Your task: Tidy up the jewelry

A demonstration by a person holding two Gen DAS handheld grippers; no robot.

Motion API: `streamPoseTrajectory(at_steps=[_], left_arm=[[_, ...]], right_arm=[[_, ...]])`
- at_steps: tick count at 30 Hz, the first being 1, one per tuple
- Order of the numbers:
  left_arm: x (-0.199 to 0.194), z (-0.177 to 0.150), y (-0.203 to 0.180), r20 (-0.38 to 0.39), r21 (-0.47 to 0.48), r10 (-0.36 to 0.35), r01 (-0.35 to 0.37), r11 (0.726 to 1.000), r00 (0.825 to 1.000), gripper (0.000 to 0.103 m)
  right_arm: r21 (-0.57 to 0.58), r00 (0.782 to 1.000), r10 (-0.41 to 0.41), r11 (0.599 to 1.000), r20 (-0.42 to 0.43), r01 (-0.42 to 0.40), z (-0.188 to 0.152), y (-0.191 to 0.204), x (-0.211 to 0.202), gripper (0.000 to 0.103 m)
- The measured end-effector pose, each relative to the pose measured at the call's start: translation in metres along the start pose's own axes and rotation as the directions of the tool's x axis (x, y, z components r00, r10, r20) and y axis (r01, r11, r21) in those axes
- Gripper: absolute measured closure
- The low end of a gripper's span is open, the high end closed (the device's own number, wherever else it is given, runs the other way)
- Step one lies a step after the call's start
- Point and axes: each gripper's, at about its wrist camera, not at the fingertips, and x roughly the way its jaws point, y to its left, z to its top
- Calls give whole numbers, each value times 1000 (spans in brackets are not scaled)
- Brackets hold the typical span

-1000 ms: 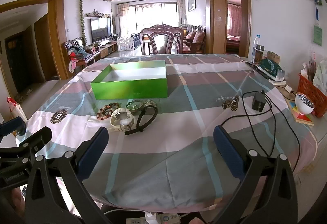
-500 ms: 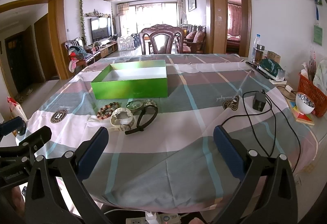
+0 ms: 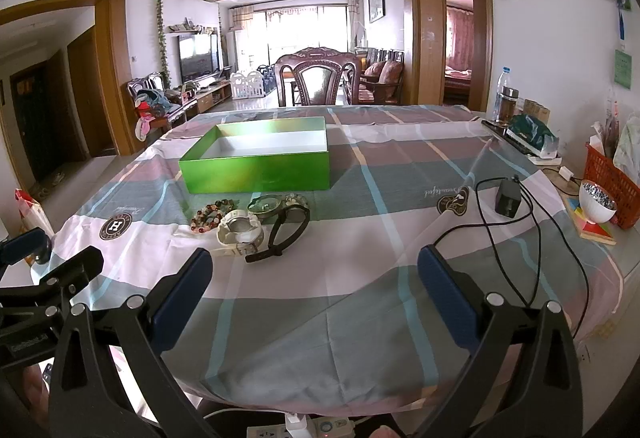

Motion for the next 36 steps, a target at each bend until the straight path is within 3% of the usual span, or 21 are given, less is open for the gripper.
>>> streamPoseTrajectory(at_steps=[36], left_arm=[[2,-3,0,-5,-1,1,-1,1000,1000,4]], right_arm=[[-2,1000,0,1000,-3,0,-2,1,1,3]])
